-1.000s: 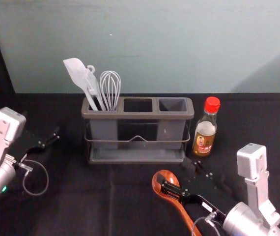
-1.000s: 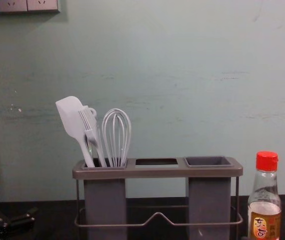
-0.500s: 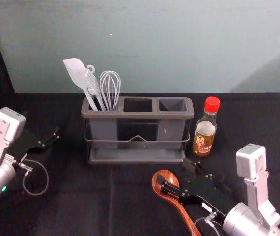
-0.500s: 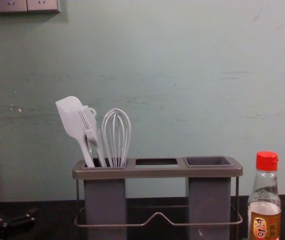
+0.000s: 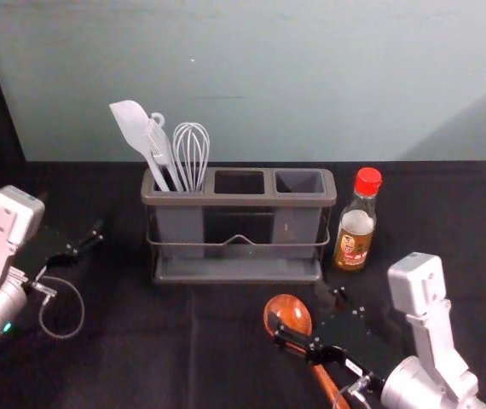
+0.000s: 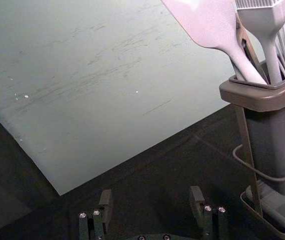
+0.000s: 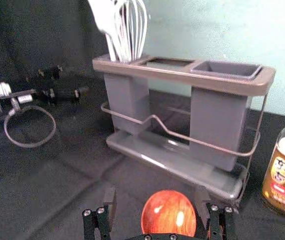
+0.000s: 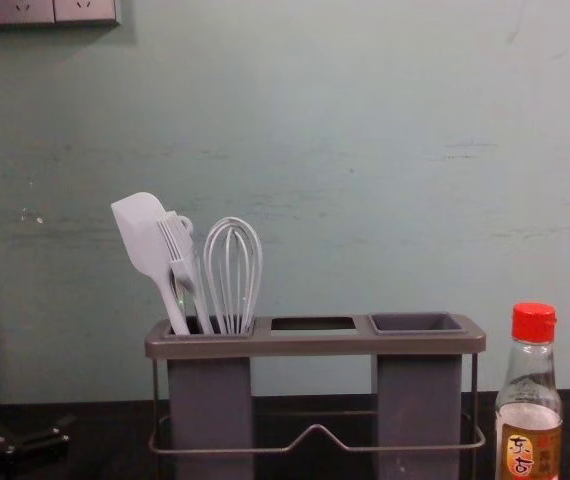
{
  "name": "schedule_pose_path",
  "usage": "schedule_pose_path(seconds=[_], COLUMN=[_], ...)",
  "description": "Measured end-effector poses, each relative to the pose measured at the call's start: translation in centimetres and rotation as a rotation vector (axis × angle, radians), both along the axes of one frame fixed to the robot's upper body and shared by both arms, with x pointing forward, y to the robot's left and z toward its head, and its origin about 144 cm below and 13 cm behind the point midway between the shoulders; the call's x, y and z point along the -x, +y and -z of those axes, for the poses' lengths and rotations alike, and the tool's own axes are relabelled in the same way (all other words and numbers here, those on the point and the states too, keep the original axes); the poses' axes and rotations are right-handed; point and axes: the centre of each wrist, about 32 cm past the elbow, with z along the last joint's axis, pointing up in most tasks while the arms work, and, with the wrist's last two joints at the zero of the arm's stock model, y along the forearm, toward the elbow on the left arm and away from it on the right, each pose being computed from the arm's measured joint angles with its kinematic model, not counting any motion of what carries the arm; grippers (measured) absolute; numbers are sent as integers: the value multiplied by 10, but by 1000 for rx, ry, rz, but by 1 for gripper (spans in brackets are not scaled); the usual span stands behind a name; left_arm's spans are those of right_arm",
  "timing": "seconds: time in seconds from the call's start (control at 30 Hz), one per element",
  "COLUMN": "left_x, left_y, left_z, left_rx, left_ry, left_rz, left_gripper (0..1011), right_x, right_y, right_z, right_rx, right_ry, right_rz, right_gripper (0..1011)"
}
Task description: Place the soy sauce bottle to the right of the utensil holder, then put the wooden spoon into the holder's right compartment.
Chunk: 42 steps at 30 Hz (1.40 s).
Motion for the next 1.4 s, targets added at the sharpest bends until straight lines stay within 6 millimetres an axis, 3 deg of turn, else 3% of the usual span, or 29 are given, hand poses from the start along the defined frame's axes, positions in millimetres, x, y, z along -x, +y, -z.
schedule_pose_path(seconds=[0.37, 0.63, 1.0, 1.4], left_x=[0, 0, 0, 0], left_y=[0, 0, 0, 0], left_z=[0, 0, 0, 0], left_rx=[0, 0, 0, 0], left_ry=[0, 0, 0, 0], left_rz=[0, 0, 0, 0], left_gripper=[1012, 1011, 1011, 1011], right_x=[10, -2, -26, -40], right_y=[24, 45, 56, 64], right_z=[-44, -71, -76, -70], right_rx=[207, 372, 372, 339], right_ry=[105, 205, 310, 383], right_rz=[48, 82, 133, 168], right_gripper=[1002, 1002, 1002, 1002])
